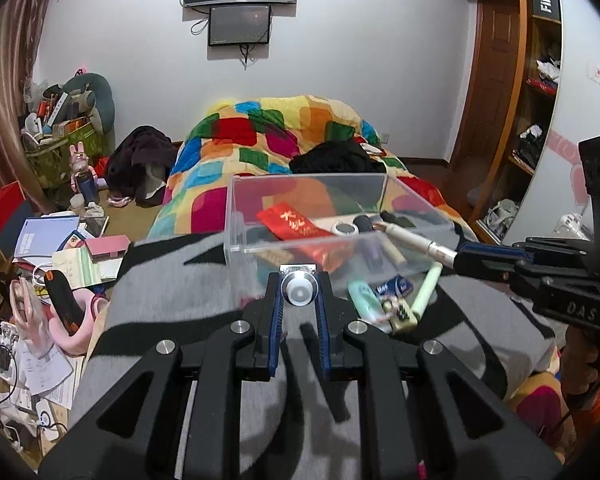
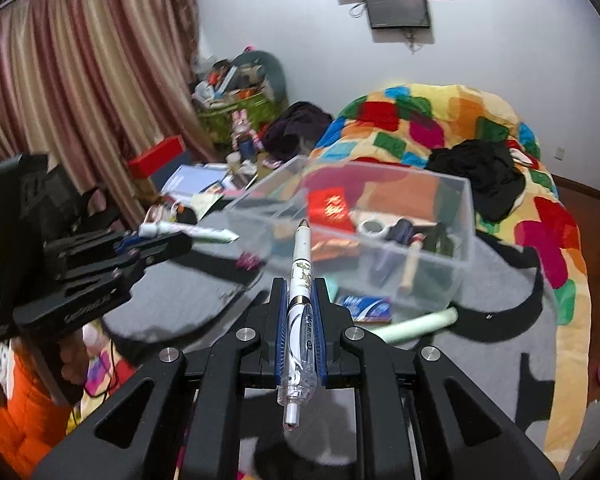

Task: Organize objects
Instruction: 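Carry the ointment tube and pen into the clear box and release both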

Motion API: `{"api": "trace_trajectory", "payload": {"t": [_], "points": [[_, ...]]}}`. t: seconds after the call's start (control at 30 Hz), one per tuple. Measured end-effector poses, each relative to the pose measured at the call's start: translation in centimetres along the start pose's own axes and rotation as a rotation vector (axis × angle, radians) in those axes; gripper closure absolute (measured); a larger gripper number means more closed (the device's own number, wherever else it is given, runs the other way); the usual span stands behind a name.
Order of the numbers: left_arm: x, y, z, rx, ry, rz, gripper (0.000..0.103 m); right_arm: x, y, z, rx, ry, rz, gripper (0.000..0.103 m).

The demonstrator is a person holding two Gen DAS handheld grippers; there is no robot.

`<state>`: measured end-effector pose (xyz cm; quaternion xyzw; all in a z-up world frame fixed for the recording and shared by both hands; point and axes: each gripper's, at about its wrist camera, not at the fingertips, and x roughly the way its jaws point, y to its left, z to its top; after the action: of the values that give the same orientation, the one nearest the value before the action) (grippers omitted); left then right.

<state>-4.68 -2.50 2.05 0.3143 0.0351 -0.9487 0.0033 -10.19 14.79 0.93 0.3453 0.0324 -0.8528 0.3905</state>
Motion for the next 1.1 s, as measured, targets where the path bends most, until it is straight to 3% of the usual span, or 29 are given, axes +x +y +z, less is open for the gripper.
{"api": "trace_trajectory", "payload": {"t": [0.3, 0.63, 0.87, 1.1], "points": [[2.3, 1.1, 2.5, -0.04, -0.016, 0.036, 0.088, 1.8, -2.7, 3.1, 0.067, -0.018, -0.061, 0.092], [7.4, 2.0, 4.3, -0.06, 0.055, 0.088, 0.088, 7.7, -5.1, 6.0, 0.079, 0.069, -0.077, 0.092], [10.0, 1.9, 3.8, -0.094, 0.134, 0.026, 0.088, 11.2, -5.2, 6.3, 0.053, 0.13, -0.058, 0.092], [9.4, 0.5, 3.8, -0.065, 0.142, -0.026, 0.085, 11.8, -6.0, 5.9, 0.051, 0.162, -0.11, 0.092]]}}
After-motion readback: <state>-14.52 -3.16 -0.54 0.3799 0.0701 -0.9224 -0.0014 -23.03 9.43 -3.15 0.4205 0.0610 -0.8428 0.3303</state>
